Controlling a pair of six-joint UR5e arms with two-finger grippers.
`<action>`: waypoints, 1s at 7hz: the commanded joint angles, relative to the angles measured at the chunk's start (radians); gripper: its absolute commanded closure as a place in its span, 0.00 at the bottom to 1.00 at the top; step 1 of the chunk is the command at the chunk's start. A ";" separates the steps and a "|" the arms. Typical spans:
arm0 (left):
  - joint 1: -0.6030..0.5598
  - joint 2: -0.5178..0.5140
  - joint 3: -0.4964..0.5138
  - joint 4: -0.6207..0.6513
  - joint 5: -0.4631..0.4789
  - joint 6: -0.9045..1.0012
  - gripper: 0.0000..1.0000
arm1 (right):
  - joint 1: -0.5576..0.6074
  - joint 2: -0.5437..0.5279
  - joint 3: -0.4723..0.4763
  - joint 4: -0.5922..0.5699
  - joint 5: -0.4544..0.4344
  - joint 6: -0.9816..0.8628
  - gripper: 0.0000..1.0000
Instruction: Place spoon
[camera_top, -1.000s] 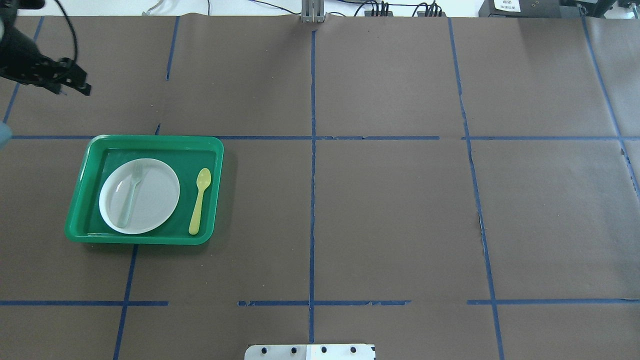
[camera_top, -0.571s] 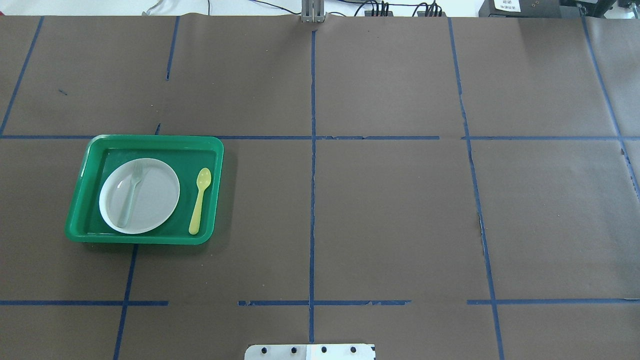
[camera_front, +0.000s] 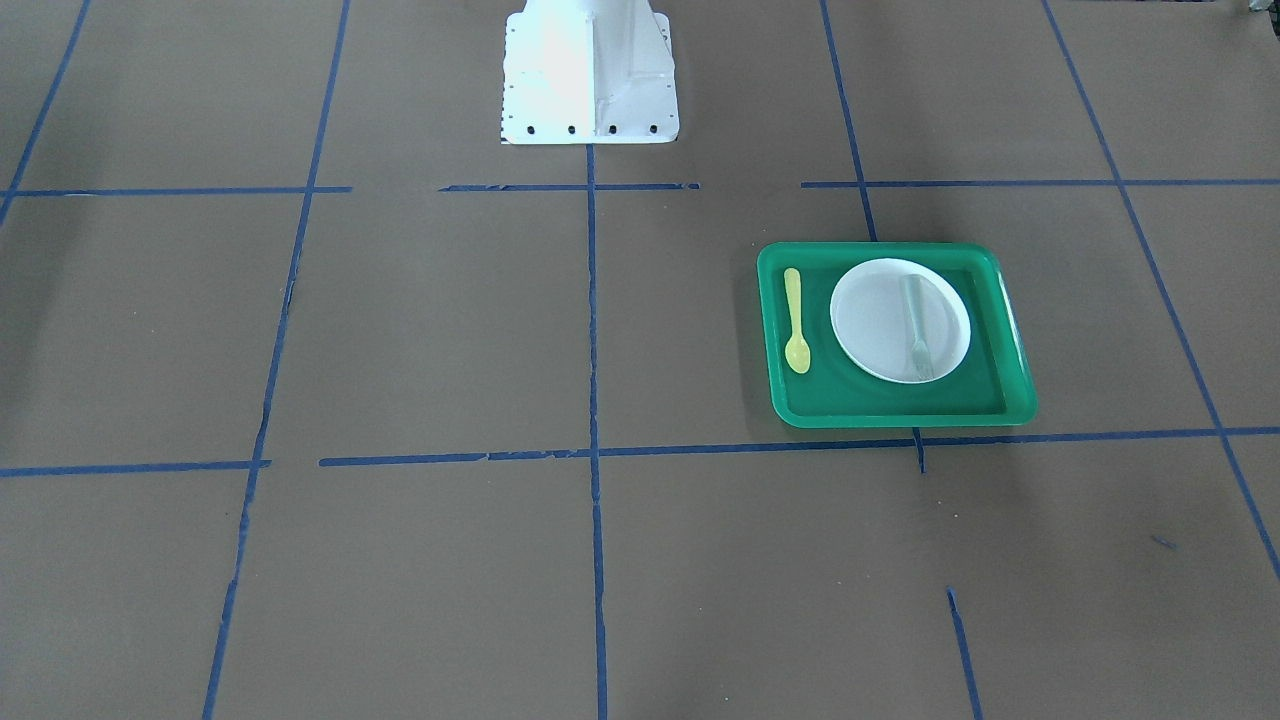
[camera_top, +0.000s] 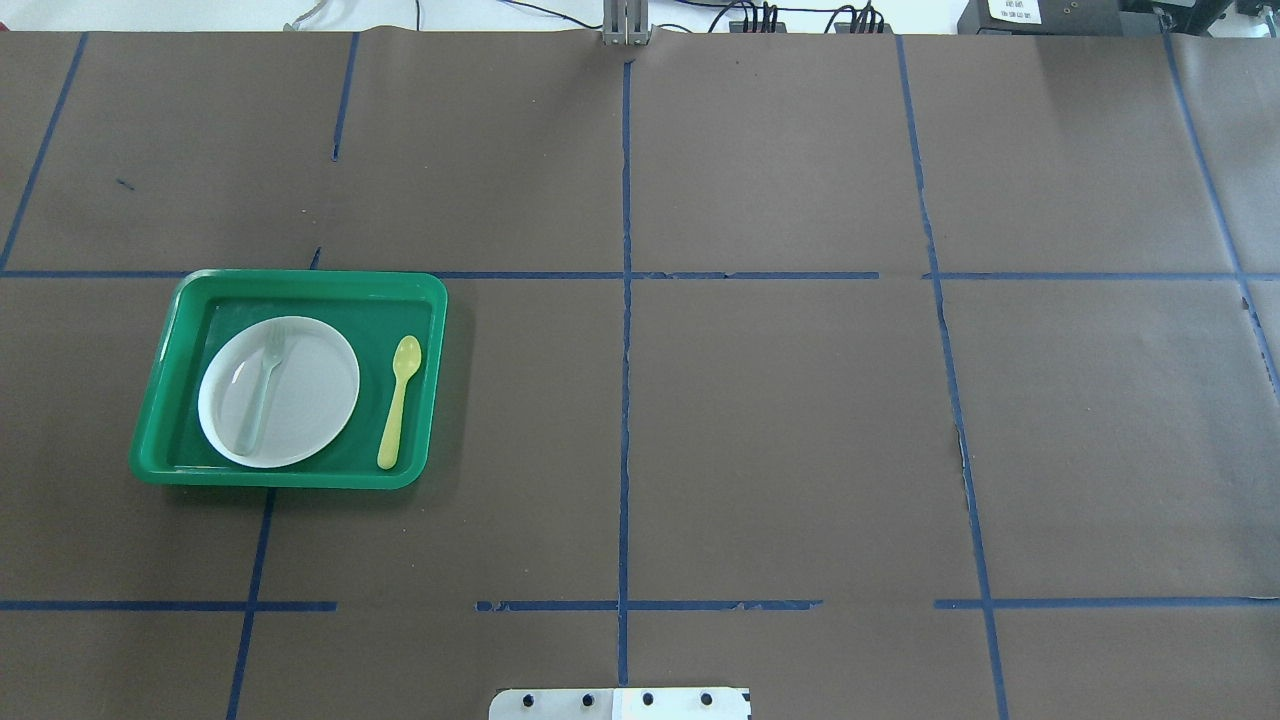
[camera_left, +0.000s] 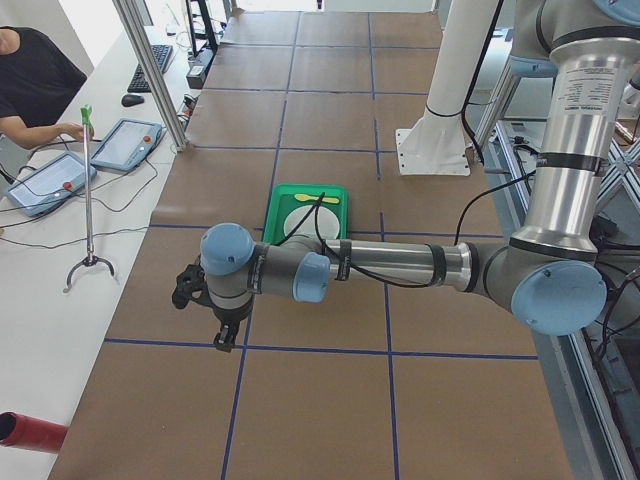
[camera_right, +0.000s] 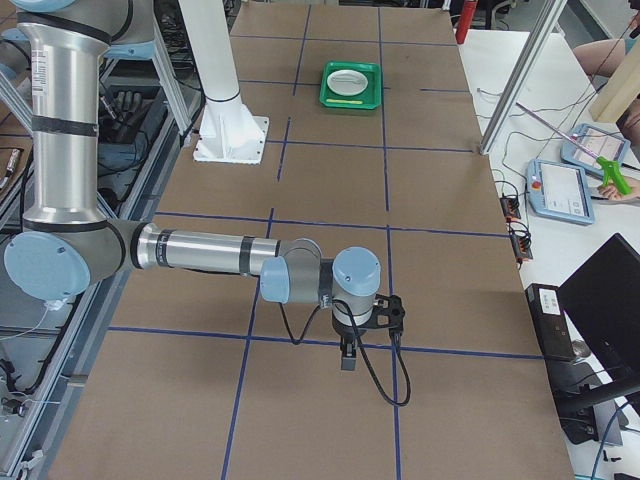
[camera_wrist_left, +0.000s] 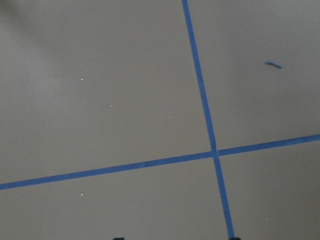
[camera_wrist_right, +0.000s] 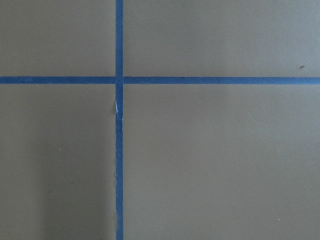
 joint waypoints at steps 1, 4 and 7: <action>0.019 0.032 -0.095 0.091 0.002 -0.036 0.00 | 0.000 -0.001 0.001 0.000 0.001 0.000 0.00; 0.063 0.057 -0.164 0.136 0.002 -0.018 0.00 | 0.000 0.000 0.001 0.000 0.001 0.000 0.00; 0.060 0.104 -0.195 0.156 0.008 0.060 0.00 | 0.000 0.000 0.001 0.000 0.001 0.000 0.00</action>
